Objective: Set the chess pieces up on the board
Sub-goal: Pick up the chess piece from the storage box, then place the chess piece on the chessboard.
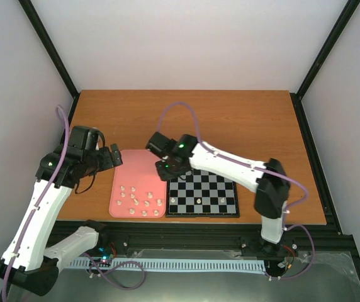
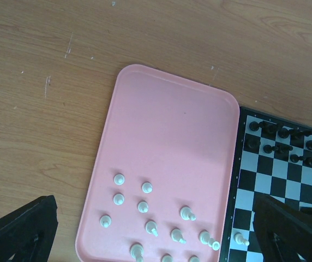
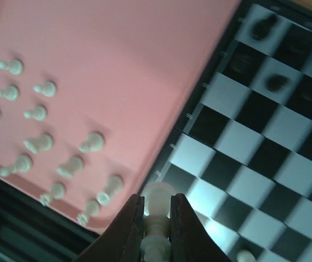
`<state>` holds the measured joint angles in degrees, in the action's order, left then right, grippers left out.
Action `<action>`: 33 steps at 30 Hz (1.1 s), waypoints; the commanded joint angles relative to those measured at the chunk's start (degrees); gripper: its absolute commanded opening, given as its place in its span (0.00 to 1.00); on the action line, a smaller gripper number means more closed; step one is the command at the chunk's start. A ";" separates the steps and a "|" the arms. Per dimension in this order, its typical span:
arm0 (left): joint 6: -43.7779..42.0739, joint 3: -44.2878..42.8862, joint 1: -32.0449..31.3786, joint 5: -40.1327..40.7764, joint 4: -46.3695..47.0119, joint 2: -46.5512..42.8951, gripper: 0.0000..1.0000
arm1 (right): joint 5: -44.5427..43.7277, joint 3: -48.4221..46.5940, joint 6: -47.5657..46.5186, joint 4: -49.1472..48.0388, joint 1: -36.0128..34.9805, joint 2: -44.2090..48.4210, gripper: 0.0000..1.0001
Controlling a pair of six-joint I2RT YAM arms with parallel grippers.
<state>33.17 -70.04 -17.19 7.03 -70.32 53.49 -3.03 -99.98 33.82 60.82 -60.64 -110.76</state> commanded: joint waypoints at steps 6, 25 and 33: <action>-0.12 -1.86 0.07 -1.30 1.39 1.20 1.00 | -2.50 19.78 6.20 3.19 2.39 17.92 0.03; 0.14 -2.01 0.08 -1.24 2.63 4.22 1.00 | 1.97 46.00 13.74 -6.05 2.28 33.98 0.03; 0.14 -2.18 0.07 -1.27 2.88 5.00 1.00 | 2.41 47.87 13.40 -10.28 2.28 30.10 0.03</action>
<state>33.19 -70.04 -17.19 5.91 -68.49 58.33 -0.36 -52.86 46.41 53.74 -58.17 -78.78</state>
